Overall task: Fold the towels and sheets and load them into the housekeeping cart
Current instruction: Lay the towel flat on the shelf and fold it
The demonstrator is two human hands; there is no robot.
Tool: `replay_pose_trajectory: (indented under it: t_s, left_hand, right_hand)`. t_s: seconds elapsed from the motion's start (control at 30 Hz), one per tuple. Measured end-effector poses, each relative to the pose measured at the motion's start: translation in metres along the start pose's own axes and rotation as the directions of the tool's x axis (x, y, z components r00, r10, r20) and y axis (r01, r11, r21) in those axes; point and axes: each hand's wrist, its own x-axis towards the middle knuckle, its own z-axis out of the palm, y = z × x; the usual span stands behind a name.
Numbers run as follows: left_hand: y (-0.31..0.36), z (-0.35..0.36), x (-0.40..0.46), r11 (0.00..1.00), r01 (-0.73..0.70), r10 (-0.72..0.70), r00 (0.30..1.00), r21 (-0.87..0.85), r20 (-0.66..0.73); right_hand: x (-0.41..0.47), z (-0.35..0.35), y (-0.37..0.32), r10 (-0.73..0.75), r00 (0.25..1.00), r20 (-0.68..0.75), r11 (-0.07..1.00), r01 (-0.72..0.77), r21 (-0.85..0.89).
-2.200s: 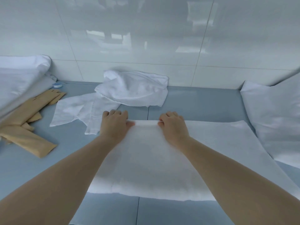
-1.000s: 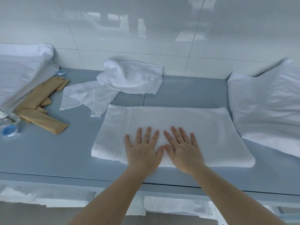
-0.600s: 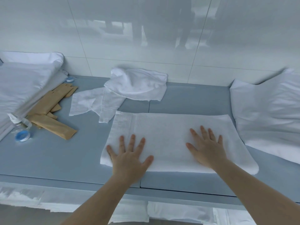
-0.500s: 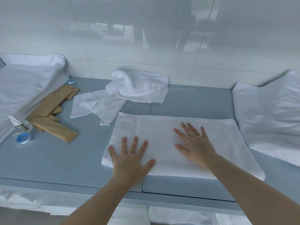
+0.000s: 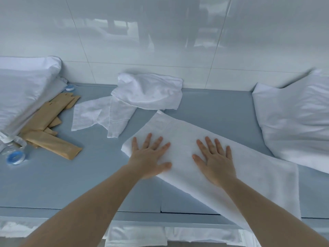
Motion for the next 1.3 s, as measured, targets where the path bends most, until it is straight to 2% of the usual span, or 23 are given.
replay_pose_trajectory:
  t_s: [0.17, 0.27, 0.37, 0.5, 0.57, 0.67, 0.73, 0.8, 0.9, 1.0, 1.1, 1.17, 1.3]
  left_hand:
    - [0.066, 0.008, 0.019, 0.984, 0.138, -0.153, 0.977, -0.111, -0.149]
    - [0.104, 0.016, 0.033, 0.958, 0.227, -0.251, 0.959, -0.174, -0.132]
    - [0.118, 0.018, 0.048, 0.954, 0.215, -0.244, 0.961, -0.208, -0.128]
    - [0.107, 0.025, 0.066, 0.983, 0.102, -0.126, 0.978, -0.151, -0.164]
    - [0.101, 0.023, 0.077, 0.993, 0.041, -0.059, 0.986, -0.111, -0.158]
    - [0.096, 0.016, 0.098, 0.997, -0.060, 0.053, 0.990, -0.057, -0.130]
    - [0.090, 0.012, 0.114, 0.990, -0.135, 0.131, 0.986, -0.029, -0.104]
    - [0.086, 0.006, 0.127, 0.981, -0.193, 0.193, 0.978, -0.002, -0.080]
    - [0.090, -0.007, 0.141, 0.970, -0.234, 0.237, 0.970, 0.068, -0.044]
    - [0.111, -0.017, 0.146, 0.984, -0.144, 0.152, 0.986, 0.102, -0.073]
    - [0.136, -0.010, 0.127, 0.998, -0.059, 0.063, 0.987, 0.028, -0.148]
    - [0.145, 0.001, 0.105, 0.998, -0.055, 0.047, 0.984, -0.042, -0.172]
    - [0.149, 0.021, 0.068, 0.995, -0.062, 0.044, 0.978, -0.081, -0.205]
  right_hand:
    - [-0.008, 0.004, -0.003, 0.247, 0.969, -0.028, 0.968, -0.245, 0.053]
    - [-0.009, 0.006, -0.004, 0.395, 0.918, -0.043, 0.913, -0.387, 0.129]
    - [-0.007, 0.003, -0.002, 0.458, 0.888, -0.037, 0.880, -0.447, 0.161]
    - [-0.004, 0.006, 0.003, 0.434, 0.901, -0.015, 0.895, -0.429, 0.120]
    - [0.000, 0.004, 0.012, 0.365, 0.931, -0.033, 0.929, -0.362, 0.071]
    - [0.011, -0.005, 0.029, 0.074, 0.991, -0.108, 0.997, -0.075, -0.009]
    - [0.019, -0.008, 0.037, -0.063, 0.995, -0.072, 0.998, 0.061, -0.025]
    - [0.023, -0.005, 0.041, -0.041, 0.999, -0.012, 0.999, 0.041, -0.014]
    - [0.027, 0.002, 0.040, 0.056, 0.998, -0.007, 0.998, -0.056, -0.014]
    - [0.037, 0.002, 0.042, 0.107, 0.994, -0.023, 0.994, -0.108, -0.007]
    - [0.053, -0.001, 0.049, 0.137, 0.991, -0.007, 0.991, -0.137, -0.008]
    - [0.064, -0.003, 0.053, 0.157, 0.987, -0.008, 0.987, -0.157, 0.010]
    - [0.086, -0.004, 0.064, 0.154, 0.988, -0.016, 0.988, -0.154, 0.019]
